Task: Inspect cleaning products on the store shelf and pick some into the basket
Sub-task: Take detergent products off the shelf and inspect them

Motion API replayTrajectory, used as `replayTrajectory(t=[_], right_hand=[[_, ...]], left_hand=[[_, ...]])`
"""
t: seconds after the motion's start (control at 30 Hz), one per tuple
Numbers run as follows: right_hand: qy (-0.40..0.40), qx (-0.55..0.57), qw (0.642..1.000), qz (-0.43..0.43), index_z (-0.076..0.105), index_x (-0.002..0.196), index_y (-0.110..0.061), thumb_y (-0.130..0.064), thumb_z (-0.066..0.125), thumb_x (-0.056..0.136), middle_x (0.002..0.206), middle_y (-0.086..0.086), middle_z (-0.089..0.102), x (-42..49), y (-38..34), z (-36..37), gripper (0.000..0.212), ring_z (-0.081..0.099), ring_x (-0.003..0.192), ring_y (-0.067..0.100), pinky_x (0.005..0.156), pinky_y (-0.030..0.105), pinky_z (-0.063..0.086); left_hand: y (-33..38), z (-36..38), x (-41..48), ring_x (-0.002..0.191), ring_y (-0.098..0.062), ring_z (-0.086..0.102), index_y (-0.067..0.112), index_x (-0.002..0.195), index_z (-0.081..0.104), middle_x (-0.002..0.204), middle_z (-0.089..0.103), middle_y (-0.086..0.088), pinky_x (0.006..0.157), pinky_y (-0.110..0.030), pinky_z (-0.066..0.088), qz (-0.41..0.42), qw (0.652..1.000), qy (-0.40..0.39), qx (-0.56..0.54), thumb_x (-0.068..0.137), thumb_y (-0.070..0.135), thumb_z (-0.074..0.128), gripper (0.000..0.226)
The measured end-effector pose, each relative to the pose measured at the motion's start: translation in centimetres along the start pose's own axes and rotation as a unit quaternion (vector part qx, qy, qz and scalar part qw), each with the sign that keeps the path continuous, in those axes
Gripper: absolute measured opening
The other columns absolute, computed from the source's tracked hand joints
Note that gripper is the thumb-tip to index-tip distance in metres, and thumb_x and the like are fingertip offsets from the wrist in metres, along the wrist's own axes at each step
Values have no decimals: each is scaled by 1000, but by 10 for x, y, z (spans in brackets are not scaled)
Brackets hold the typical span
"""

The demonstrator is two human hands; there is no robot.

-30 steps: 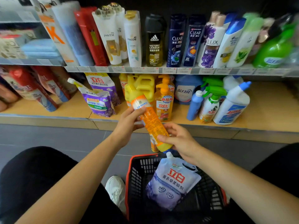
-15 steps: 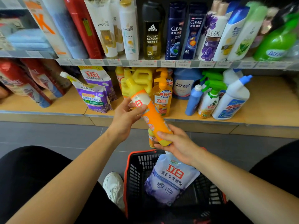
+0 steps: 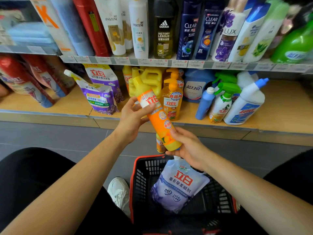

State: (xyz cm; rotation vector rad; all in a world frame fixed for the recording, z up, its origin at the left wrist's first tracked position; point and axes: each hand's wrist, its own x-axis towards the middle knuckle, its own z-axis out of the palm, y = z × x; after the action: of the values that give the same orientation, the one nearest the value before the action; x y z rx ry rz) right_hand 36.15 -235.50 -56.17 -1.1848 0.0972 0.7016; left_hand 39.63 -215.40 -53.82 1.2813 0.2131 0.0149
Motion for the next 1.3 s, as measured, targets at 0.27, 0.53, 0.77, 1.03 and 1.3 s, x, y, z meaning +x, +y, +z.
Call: replayTrajectory(t=[0.27,0.53,0.77,1.03,1.3], right_hand=[[-1,-30,1000,-3,57,129,-13,-27,71,83,129,20,63,3,4,-11,50,64,115,40,86,48,59],[24,-229,966,-119,56,125,-36,-24,84,76,125,-4,67,11,-5,-12,58,65,115,11,94,27,54],[7,-259,932,-255,56,132,-38,-23,85,73,125,-6,69,12,-19,-20,67,65,117,14,95,30,54],[68,-328,895,-293,58,129,-25,-12,89,70,118,-2,67,10,-9,-30,69,64,110,17,93,44,55],[204,-532,713,-409,63,123,-19,-28,90,67,106,2,60,4,-13,-21,63,57,99,24,77,49,49]], left_hand=[[4,-4,2,105,-20,72,18,124,64,118,74,-4,87,-35,57,-5,1000,-22,3,97,29,65,28],[1,7,-16,110,-32,68,14,137,56,124,66,-19,92,-52,59,66,991,-85,78,80,13,82,63],[-2,22,-32,114,-35,64,11,134,57,123,67,-14,97,-58,54,123,969,-147,154,78,15,82,62],[22,17,-36,97,-17,67,21,117,70,108,74,5,75,-27,57,248,922,-125,269,81,14,84,39],[20,9,-38,83,-18,70,17,99,72,98,74,5,69,-33,61,302,889,-48,341,85,23,82,19]])
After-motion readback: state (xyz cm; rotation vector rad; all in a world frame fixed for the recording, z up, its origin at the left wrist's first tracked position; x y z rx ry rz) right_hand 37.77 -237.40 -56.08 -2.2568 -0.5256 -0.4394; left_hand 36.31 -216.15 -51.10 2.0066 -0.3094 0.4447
